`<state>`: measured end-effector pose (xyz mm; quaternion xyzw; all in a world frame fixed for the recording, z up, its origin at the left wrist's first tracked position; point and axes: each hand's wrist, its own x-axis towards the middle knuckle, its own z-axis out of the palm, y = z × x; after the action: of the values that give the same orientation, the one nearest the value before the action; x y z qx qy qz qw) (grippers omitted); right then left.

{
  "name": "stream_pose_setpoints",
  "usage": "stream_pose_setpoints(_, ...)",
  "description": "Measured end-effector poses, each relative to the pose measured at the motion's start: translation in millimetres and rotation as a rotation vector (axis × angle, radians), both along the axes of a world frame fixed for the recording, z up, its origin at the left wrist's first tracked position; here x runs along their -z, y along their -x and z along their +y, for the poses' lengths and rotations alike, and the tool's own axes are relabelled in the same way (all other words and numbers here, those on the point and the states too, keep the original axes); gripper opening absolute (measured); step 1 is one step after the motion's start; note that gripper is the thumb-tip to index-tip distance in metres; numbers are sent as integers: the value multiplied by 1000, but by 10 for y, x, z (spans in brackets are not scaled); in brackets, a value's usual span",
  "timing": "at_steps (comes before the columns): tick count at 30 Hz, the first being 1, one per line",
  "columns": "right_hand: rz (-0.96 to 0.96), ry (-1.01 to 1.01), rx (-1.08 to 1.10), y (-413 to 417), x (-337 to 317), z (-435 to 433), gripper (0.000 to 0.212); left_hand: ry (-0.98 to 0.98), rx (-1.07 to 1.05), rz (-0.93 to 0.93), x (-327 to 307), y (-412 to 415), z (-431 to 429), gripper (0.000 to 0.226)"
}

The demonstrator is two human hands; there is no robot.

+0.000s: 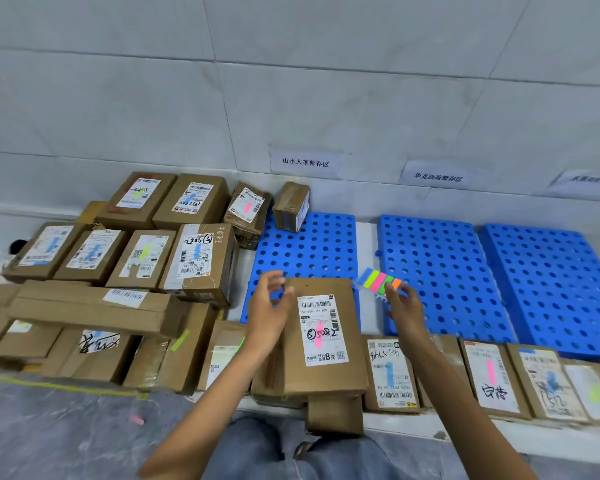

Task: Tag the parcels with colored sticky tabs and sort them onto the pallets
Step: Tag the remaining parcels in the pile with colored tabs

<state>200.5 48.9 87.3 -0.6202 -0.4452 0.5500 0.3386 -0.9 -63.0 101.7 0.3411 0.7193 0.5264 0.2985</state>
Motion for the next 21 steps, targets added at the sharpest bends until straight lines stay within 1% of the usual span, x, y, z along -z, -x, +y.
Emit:
stream_pose_setpoints(1, -150, -5, -16, -48, 74, 17, 60, 84, 10, -8, 92, 28, -38, 37)
stream_pose_setpoints(2, -258, -30, -27, -84, 134, -11, 65, 174, 36, -24, 175, 37, -77, 44)
stream_pose_setpoints(3, -298, -60, -49, -119, 180, -79, 62, 269, 80, -45, 253, 32, -113, 52)
stream_pose_setpoints(4, -287, -88, -100, -136, 211, -178, 55, 352, 135, -74, 314, 10, -150, 58)
stream_pose_setpoints(5, -263, -93, -195, -120, 231, -294, 48, 412, 191, -110, 349, -20, -180, 62)
stream_pose_setpoints(7, -219, -24, -408, -40, 281, -527, 46, 444, 307, -194, 350, -116, -236, 63)
stream_pose_setpoints(9, -136, 19, -484, 36, 343, -683, 56, 387, 357, -249, 295, -186, -267, 59)
stream_pose_setpoints(12, -60, -20, -481, 165, 190, -638, 70, 256, 281, -303, 86, -73, -220, 54)
stream_pose_setpoints(14, 15, -68, -516, 347, -84, -491, 73, 159, 227, -274, -114, 150, -116, 52)
stream_pose_setpoints(18, 113, -191, -669, 1038, -728, -247, 74, -51, 37, -183, -565, 908, 108, 47)
stream_pose_setpoints(21, 227, -253, -813, 1837, -1014, -103, 80, -128, -41, -141, -938, 1688, 156, 36)
